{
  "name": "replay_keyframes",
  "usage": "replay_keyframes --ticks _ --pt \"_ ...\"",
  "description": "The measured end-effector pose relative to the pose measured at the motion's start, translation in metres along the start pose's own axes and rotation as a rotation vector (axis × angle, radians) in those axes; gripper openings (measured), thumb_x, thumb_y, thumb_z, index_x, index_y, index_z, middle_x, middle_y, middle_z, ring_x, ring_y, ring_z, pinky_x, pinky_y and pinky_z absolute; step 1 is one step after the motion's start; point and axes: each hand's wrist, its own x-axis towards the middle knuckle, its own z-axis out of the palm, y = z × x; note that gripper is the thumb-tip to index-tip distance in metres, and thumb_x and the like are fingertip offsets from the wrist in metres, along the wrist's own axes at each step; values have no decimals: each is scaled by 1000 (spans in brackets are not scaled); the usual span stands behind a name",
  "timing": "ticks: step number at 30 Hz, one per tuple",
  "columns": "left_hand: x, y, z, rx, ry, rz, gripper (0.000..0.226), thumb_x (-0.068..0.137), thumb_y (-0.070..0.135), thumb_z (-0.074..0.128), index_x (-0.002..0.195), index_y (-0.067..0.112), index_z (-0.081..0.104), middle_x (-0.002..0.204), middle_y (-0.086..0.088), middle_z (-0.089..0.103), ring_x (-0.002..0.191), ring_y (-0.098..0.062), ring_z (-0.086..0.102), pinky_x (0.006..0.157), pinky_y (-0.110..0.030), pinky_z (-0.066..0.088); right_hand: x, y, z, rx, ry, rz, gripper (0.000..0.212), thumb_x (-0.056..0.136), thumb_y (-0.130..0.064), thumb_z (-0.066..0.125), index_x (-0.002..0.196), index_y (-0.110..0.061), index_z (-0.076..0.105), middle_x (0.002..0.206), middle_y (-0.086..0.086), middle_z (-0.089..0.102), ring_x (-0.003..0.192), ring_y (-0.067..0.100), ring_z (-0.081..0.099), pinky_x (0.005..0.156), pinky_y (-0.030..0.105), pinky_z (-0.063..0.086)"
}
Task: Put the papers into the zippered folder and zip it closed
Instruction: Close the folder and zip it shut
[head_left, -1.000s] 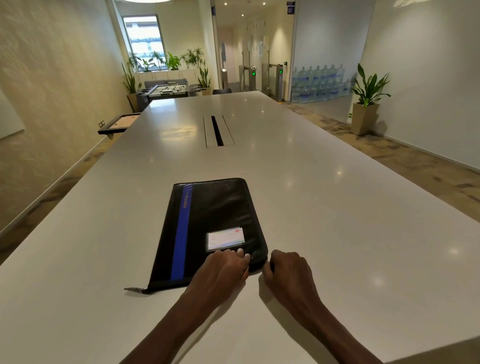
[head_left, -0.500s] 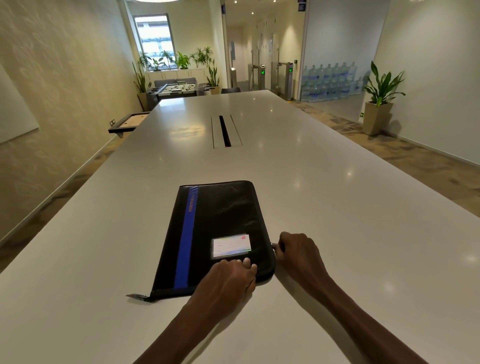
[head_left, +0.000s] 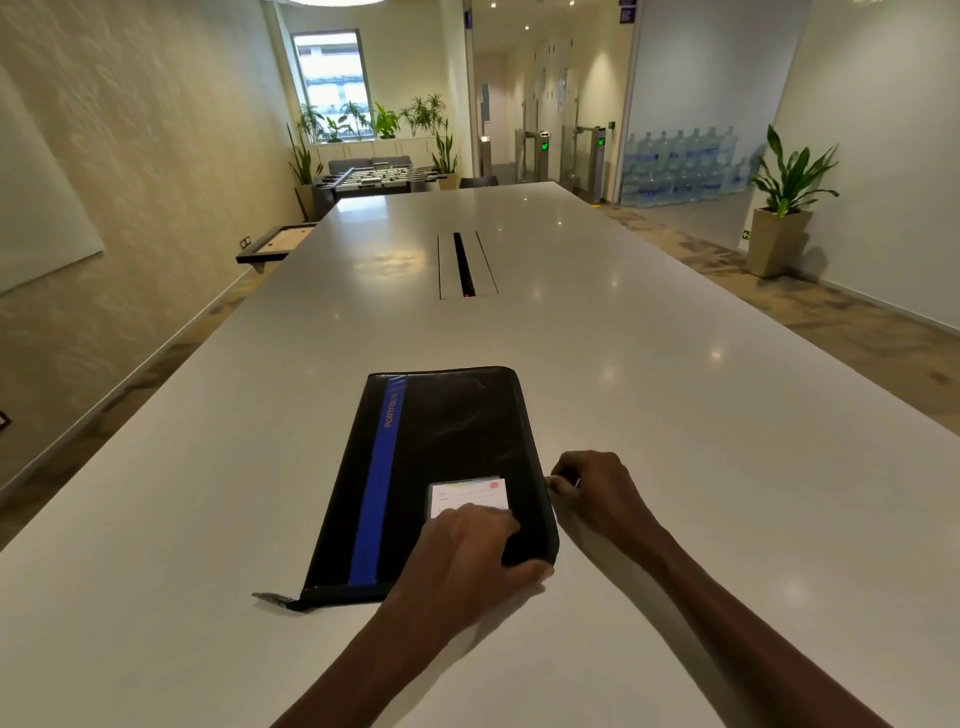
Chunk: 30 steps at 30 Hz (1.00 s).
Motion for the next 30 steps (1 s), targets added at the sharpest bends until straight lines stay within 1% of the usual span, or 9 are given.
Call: replay_keyframes --ticks 4,6,8,10,14,20,23,28,30 --pt "28 17 7 -43 66 -177 55 79 68 58 109 22 62 110 2 66 100 -15 63 91 -32 53 3 1 0 69 -43 26 11 87 -19 70 83 -13 78 82 4 76 74 16 64 68 29 48" --pt "43 22 13 10 6 -251 66 77 69 59 119 18 57 128 -6 58 118 -27 56 98 -40 50 4 2 0 85 -49 43 9 85 -17 70 82 -15 79 82 2 76 71 14 63 66 26 47" --pt "55 24 17 49 -67 -355 83 74 71 61 131 13 49 139 -15 49 127 -36 47 101 -47 46 5 3 0 95 -54 58 9 84 -17 70 80 -17 79 80 1 76 69 12 62 66 26 47" --pt "61 25 18 62 -83 -420 86 71 70 62 129 9 51 132 -19 52 121 -38 51 97 -47 48 6 4 0 91 -50 60 9 83 -17 71 79 -16 79 79 0 76 70 11 61 64 25 46" --pt "66 26 16 50 -58 -353 55 74 63 63 93 11 67 99 -12 68 96 -29 63 90 -44 52 9 5 2 41 0 48 9 83 -16 70 79 -16 78 82 1 76 73 12 62 62 21 41" --pt "69 23 15 33 -52 -334 49 74 63 60 77 15 62 84 -6 67 83 -24 64 83 -40 55 26 1 8 -41 101 76 14 86 -17 65 83 -15 79 85 4 75 73 16 62 65 24 42" --pt "69 22 16 22 -57 -344 47 74 64 60 77 17 56 86 -5 66 84 -23 64 83 -40 55 38 -2 11 -70 134 81 16 89 -17 63 85 -14 78 86 6 75 70 16 60 59 21 37" --pt "68 21 20 14 -80 -373 57 71 65 60 94 14 64 99 -8 64 94 -26 60 87 -41 53 58 -1 16 -145 152 111 17 91 -21 61 90 -18 78 91 4 69 80 22 64 54 21 26" --pt "67 21 23 -2 -98 -396 60 70 65 59 99 13 63 106 -10 63 102 -29 59 90 -43 52 66 1 18 -144 152 128 17 91 -23 61 88 -21 78 91 3 65 81 23 62 57 24 28"
